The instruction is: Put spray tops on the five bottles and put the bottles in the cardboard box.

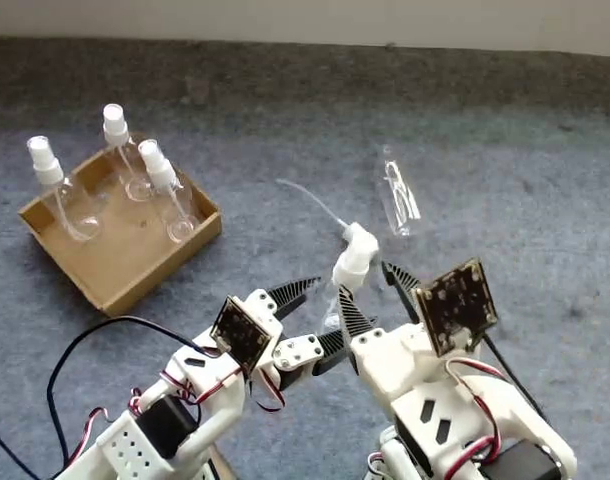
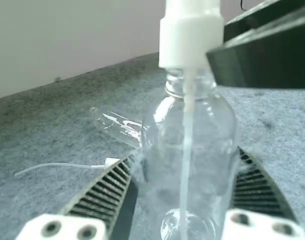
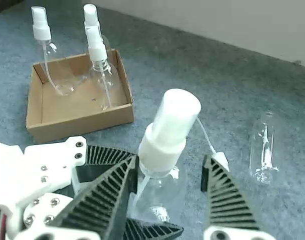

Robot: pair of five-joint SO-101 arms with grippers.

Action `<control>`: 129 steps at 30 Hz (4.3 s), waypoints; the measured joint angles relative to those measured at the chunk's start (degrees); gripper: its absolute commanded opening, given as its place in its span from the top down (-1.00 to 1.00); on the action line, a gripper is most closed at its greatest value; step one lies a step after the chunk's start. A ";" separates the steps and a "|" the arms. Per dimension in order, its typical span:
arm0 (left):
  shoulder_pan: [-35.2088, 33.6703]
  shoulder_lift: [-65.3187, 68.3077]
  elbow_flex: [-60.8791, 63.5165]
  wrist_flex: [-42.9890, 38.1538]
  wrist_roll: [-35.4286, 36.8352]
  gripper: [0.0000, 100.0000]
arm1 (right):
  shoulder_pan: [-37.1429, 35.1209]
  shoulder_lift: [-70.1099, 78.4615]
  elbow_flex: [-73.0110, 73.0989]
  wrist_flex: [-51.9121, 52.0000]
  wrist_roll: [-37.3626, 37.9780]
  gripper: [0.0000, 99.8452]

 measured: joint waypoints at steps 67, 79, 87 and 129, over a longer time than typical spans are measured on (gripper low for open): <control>-61.27 0.00 0.00 -6.15 -10.46 0.62 | 19.43 -20.48 54.59 -30.77 0.09 0.96; -62.15 0.00 -0.44 -11.52 -10.46 0.62 | 19.43 -20.48 55.21 -30.77 0.09 0.96; -62.15 0.62 -3.69 -10.20 -10.55 0.62 | 19.43 -20.48 55.21 -30.77 0.09 0.96; -65.85 46.68 -10.90 -31.30 -10.55 0.62 | 19.43 -20.48 55.21 -37.19 0.09 0.96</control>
